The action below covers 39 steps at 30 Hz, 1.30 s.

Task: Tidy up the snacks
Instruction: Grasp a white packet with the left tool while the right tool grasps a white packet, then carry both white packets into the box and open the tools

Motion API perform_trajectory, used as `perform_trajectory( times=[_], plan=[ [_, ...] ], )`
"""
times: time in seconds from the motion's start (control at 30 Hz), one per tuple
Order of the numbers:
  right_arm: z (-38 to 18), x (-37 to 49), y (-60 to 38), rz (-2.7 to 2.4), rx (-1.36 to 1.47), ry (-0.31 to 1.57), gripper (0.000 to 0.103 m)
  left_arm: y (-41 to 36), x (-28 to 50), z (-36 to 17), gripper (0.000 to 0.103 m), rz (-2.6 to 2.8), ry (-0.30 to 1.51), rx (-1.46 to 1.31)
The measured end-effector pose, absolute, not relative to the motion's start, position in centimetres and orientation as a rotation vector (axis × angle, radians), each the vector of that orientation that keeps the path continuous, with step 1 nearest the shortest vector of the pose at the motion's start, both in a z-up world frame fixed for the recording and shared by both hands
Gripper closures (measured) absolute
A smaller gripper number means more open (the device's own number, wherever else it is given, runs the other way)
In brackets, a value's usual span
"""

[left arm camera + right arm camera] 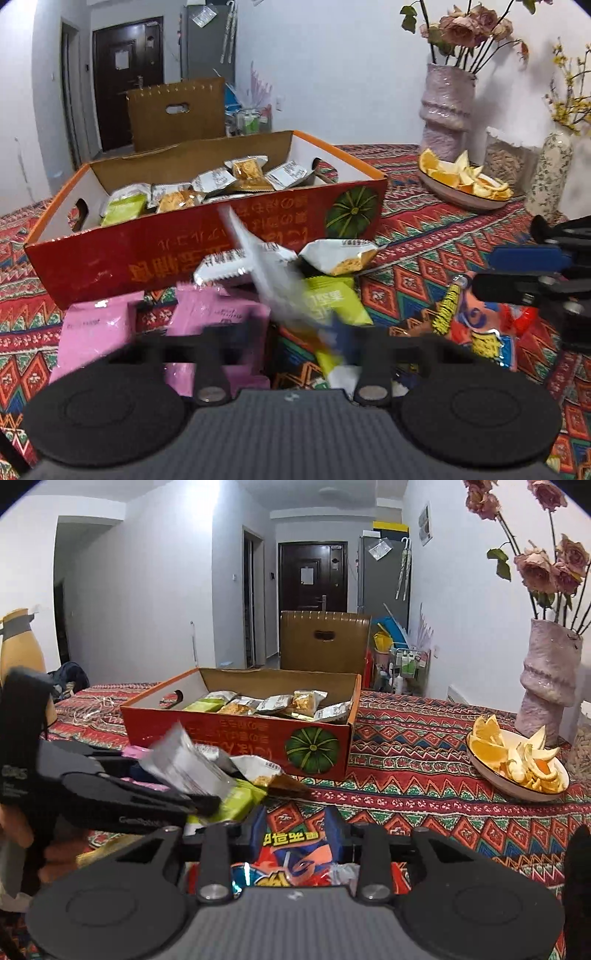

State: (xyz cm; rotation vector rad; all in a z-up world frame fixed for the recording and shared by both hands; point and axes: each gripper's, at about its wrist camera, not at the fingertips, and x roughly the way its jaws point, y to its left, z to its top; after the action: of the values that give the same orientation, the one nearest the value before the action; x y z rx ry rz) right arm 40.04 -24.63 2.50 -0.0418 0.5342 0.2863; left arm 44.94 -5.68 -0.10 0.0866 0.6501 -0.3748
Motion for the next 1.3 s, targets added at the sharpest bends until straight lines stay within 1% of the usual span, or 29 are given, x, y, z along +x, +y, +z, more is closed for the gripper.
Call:
perform_trajectory(
  times=[0.03,0.07,0.27,0.47,0.5,0.53,0.6,0.67,0.7,0.77,0.8,0.83,0.87,0.9,1.0,1.17,1.3],
  plan=[
    [2.4,40.5,-24.6,0.291,-0.045,0.539,0.07,-5.3,45.0,-0.1,0.084,-0.382,0.661,0.059],
    [2.4,40.9,-24.4,0.296,-0.051,0.543,0.07,-4.8,45.0,0.1,0.086,-0.382,0.667,0.036],
    [3.1,43.4,-22.0,0.37,-0.096,0.532,0.07,-1.9,42.8,2.3,0.091,-0.347,0.588,-0.019],
    [2.5,46.3,-17.1,0.492,-0.181,0.553,0.069,2.1,40.4,4.0,0.092,-0.266,0.524,-0.081],
    [2.3,46.8,-16.2,0.509,-0.209,0.557,0.067,2.5,40.1,4.2,0.092,-0.254,0.523,-0.087],
    [2.1,47.3,-15.2,0.523,-0.248,0.551,0.063,3.1,39.8,4.2,0.092,-0.236,0.522,-0.093],
    [1.4,48.4,-13.5,0.531,-0.317,0.553,0.057,3.9,39.2,4.3,0.092,-0.222,0.522,-0.102],
    [0.7,49.4,-12.0,0.533,-0.372,0.575,0.056,4.7,38.7,4.4,0.092,-0.209,0.519,-0.111],
    [0.4,49.8,-11.5,0.53,-0.398,0.578,0.057,5.0,38.5,4.4,0.092,-0.198,0.52,-0.117],
    [0.3,50.2,-11.0,0.524,-0.394,0.575,0.063,5.5,38.2,4.3,0.092,-0.184,0.533,-0.13],
    [0.4,50.2,-11.0,0.529,-0.385,0.582,0.071,5.8,38.0,4.2,0.092,-0.178,0.535,-0.136],
    [0.5,50.1,-11.0,0.539,-0.376,0.595,0.076,6.0,37.8,4.2,0.092,-0.173,0.535,-0.139],
    [0.6,50.0,-11.0,0.544,-0.372,0.603,0.077,6.1,37.5,4.2,0.092,-0.17,0.536,-0.141],
    [0.8,49.6,-11.2,0.54,-0.367,0.597,0.083,6.2,37.2,4.1,0.092,-0.171,0.537,-0.144],
    [2.0,47.6,-12.1,0.516,-0.354,0.556,0.091,6.2,36.0,4.5,0.092,-0.18,0.532,-0.145],
    [5.1,42.1,-16.1,0.512,-0.194,0.487,0.091,5.0,33.4,5.4,0.092,-0.203,0.515,-0.142],
    [6.6,36.1,-19.2,0.484,-0.093,0.439,0.091,3.4,30.9,5.9,0.092,-0.235,0.514,-0.139]
  ],
)
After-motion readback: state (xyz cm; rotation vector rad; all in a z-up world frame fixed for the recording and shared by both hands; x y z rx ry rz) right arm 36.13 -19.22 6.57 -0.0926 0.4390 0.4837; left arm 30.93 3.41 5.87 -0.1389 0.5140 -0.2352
